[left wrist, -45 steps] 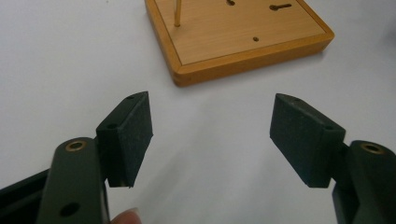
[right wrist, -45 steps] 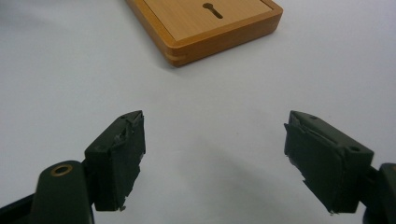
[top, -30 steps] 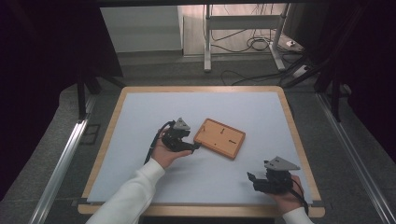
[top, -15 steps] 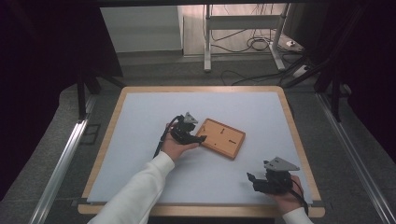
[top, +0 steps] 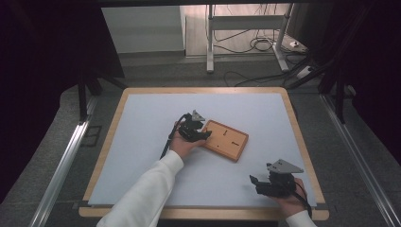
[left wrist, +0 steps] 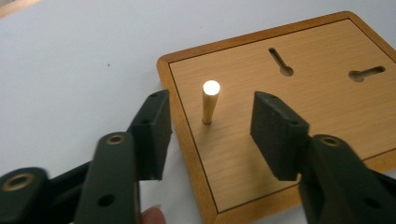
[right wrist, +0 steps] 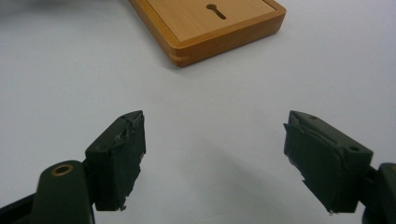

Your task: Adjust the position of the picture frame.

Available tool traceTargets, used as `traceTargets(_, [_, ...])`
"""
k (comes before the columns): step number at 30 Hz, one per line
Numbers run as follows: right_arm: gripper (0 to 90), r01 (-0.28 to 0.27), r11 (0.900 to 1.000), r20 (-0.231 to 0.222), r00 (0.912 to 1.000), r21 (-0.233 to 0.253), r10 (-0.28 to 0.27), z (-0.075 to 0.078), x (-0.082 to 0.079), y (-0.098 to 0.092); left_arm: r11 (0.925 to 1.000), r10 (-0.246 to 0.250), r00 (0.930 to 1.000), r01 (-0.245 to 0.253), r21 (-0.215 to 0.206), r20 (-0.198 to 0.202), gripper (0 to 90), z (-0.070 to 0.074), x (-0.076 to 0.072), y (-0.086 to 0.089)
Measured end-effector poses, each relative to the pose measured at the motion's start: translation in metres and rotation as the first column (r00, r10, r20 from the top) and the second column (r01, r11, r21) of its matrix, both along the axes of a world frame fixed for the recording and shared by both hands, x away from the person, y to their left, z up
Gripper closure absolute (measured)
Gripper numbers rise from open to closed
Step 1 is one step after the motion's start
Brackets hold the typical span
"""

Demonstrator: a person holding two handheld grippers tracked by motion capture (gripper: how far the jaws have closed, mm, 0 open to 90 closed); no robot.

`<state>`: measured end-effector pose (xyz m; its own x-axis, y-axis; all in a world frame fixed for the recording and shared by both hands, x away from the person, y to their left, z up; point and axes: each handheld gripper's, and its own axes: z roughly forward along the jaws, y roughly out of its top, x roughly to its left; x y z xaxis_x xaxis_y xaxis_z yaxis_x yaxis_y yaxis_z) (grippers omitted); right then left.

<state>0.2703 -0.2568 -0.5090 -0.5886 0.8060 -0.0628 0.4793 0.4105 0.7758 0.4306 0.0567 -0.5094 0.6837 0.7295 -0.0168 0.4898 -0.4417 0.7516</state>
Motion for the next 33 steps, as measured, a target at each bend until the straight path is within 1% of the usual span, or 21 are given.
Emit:
traceTargets(1, [21.5, 0.000, 1.000, -0.002, 1.0000, 0.001, 0.000, -0.0002, 0.0001, -0.0001, 1.0000, -0.003, 1.0000, 0.003, 0.007, 0.001, 51.3, -0.0032, 0.0021, -0.0019])
traceTargets(3, [21.5, 0.001, 1.000, -0.002, 1.0000, -0.001, -0.001, -0.0005, 0.0003, -0.0006, 1.0000, 0.001, 1.0000, -0.001, 0.008, 0.000, 54.5, -0.0047, 0.0030, -0.0025])
traceTargets(5, [21.5, 0.002, 1.000, -0.001, 1.0000, 0.000, -0.002, -0.0003, 0.0003, -0.0009, 0.9999, 0.010, 0.9999, -0.010, -0.010, 0.004, 58.1, -0.0080, 0.0055, -0.0030])
traceTargets(6, [21.5, 0.002, 1.000, -0.001, 1.0000, 0.000, -0.002, -0.0003, 0.0003, -0.0009, 0.9999, 0.010, 0.9999, -0.010, -0.010, 0.004, 60.5, -0.0080, 0.0055, -0.0030])
traceTargets(7, [21.4, -0.001, 1.000, -0.003, 1.0000, 0.010, 0.001, 0.0002, 0.0001, -0.0011, 0.9998, 0.010, 0.9999, -0.010, -0.018, 0.002, 63.3, -0.0082, 0.0061, -0.0029])
traceTargets(8, [21.4, -0.001, 1.000, -0.003, 1.0000, 0.010, 0.001, 0.0002, 0.0001, -0.0011, 0.9997, 0.010, 0.9999, -0.010, -0.023, 0.002, 63.3, -0.0084, 0.0063, -0.0030])
traceTargets(10, [21.4, -0.005, 1.000, -0.004, 1.0000, 0.018, 0.005, 0.0005, -0.0001, -0.0010, 0.9997, 0.011, 0.9999, -0.011, -0.022, 0.010, 66.8, -0.0088, 0.0067, -0.0032])
traceTargets(12, [21.2, -0.008, 1.000, -0.007, 0.9999, 0.019, 0.008, 0.0000, 0.0003, -0.0008, 0.9997, 0.011, 0.9999, -0.011, -0.023, 0.004, 73.2, -0.0099, 0.0076, -0.0031])
traceTargets(16, [20.8, -0.009, 1.000, -0.012, 0.9999, 0.020, 0.009, -0.0003, 0.0005, -0.0007, 0.9993, 0.011, 0.9999, -0.011, -0.035, 0.000, 75.6, -0.0105, 0.0080, -0.0037])
traceTargets(17, [20.7, -0.007, 1.000, -0.012, 0.9999, 0.018, 0.007, -0.0004, 0.0007, -0.0006, 0.9992, 0.010, 0.9999, -0.010, -0.040, 0.002, 79.4, -0.0106, 0.0078, -0.0042])
traceTargets(18, [20.7, -0.007, 1.000, -0.012, 0.9999, 0.018, 0.007, -0.0004, 0.0007, -0.0006, 0.9991, 0.010, 0.9999, -0.010, -0.041, 0.003, 79.4, -0.0105, 0.0076, -0.0047])
traceTargets(20, [20.7, -0.006, 1.000, -0.012, 0.9999, 0.023, 0.006, -0.0002, 0.0007, -0.0010, 0.9995, 0.017, 0.9998, -0.017, -0.028, 0.010, 83.9, -0.0102, 0.0072, -0.0054])
traceTargets(23, [20.7, -0.005, 1.000, -0.011, 0.9999, 0.022, 0.005, -0.0002, 0.0008, -0.0012, 0.9991, 0.017, 0.9998, -0.017, -0.038, -0.003, 84.3, -0.0099, 0.0080, -0.0038])
traceTargets(29, [20.7, -0.001, 1.000, -0.009, 1.0000, 0.022, 0.002, 0.0001, 0.0007, -0.0015, 0.9990, 0.024, 0.9997, -0.025, -0.038, -0.009, 84.7, -0.0090, 0.0078, -0.0041])
traceTargets(32, [20.7, -0.002, 1.000, -0.010, 0.9999, 0.022, 0.002, 0.0002, 0.0004, -0.0013, 0.9979, 0.032, 0.9993, -0.033, -0.056, -0.017, 84.7, -0.0093, 0.0080, -0.0035])
traceTargets(33, [20.8, -0.001, 1.000, -0.009, 1.0000, 0.021, 0.001, 0.0003, 0.0003, -0.0012, 0.9979, 0.032, 0.9993, -0.033, -0.056, -0.017, 84.7, -0.0093, 0.0080, -0.0035])
